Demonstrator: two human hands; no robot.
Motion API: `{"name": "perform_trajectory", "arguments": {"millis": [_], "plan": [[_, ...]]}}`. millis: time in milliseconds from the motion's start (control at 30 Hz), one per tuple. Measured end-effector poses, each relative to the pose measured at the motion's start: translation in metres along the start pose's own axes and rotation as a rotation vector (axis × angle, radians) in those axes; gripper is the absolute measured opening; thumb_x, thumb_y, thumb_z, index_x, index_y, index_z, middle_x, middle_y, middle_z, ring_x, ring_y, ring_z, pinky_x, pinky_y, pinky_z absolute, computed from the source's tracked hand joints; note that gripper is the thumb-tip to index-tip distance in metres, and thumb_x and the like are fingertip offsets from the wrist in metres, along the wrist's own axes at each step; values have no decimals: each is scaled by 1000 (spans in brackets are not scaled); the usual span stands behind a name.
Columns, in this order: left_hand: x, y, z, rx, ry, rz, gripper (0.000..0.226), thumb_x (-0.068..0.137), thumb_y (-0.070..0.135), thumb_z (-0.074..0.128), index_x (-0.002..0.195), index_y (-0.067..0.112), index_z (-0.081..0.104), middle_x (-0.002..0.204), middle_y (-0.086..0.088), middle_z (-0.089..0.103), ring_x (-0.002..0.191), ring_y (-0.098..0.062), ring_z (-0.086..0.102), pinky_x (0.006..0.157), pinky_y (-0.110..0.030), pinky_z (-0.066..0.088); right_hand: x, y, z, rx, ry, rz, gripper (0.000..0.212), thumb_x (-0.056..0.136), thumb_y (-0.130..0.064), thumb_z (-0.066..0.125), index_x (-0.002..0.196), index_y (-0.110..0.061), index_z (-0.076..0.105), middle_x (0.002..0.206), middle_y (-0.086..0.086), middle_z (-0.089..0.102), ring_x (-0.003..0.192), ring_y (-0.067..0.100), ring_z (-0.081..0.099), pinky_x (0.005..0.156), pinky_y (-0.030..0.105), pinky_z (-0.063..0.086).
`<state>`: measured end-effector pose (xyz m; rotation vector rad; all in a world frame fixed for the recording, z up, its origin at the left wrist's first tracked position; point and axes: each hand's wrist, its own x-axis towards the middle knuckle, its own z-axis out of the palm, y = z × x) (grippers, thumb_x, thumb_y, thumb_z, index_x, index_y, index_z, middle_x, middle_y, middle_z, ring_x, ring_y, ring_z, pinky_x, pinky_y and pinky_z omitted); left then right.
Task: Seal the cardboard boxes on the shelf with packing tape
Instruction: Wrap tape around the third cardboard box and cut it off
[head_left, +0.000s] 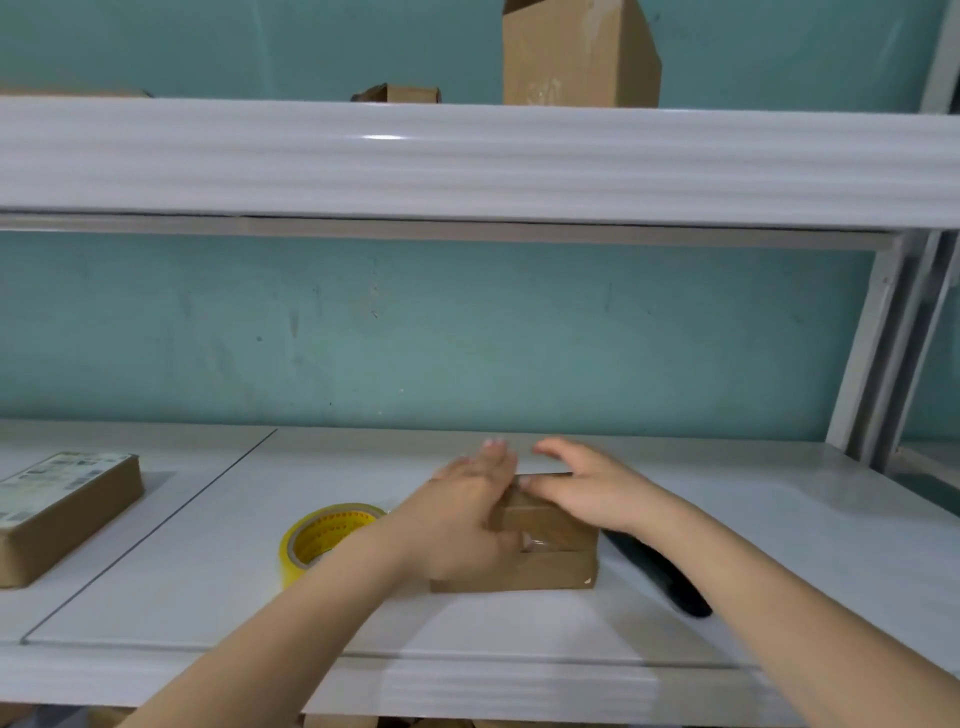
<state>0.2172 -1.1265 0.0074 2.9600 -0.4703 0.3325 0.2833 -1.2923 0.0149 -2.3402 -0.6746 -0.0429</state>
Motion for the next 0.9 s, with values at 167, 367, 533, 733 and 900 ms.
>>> {"name": "perform_trajectory", "arguments": {"millis": [167,367,533,733,900], "plan": [[-31,-3,20,125,177,-427,92,85,61,47,148,11,2,154,-22,0,141,-35,16,111,-38,27,-25,27,-13,615,-301,159,73,57,-20,88,122,-16,55,123,7,62,113,23,60,102,43,44],[-30,3,26,-408,277,-414,35,78,32,56,111,20,60,104,0,56,96,-17,60,83,-28,45,-33,15,14,-18,284,-226,51,52,-31,79,99,-25,60,94,-10,66,88,13,61,79,28,50],[-3,4,18,-1578,223,-524,18,86,19,59,68,17,62,70,-1,44,68,-14,44,71,-28,38,-35,7,27,-696,482,-471,71,43,-60,77,103,-26,65,90,1,60,82,25,60,85,36,39],[-5,5,43,-1366,278,-470,29,91,-8,45,89,9,69,71,3,74,64,-7,68,57,-15,49,-43,24,55,-387,83,-451,74,71,-62,58,136,-27,45,143,-3,39,132,13,31,105,6,1],[-2,9,42,-1135,279,-479,28,94,-5,43,95,13,64,99,-9,69,95,-25,64,87,-33,50,-32,20,30,121,161,-242,45,78,-27,72,121,-18,62,126,-10,58,114,-6,50,98,3,29]]}}
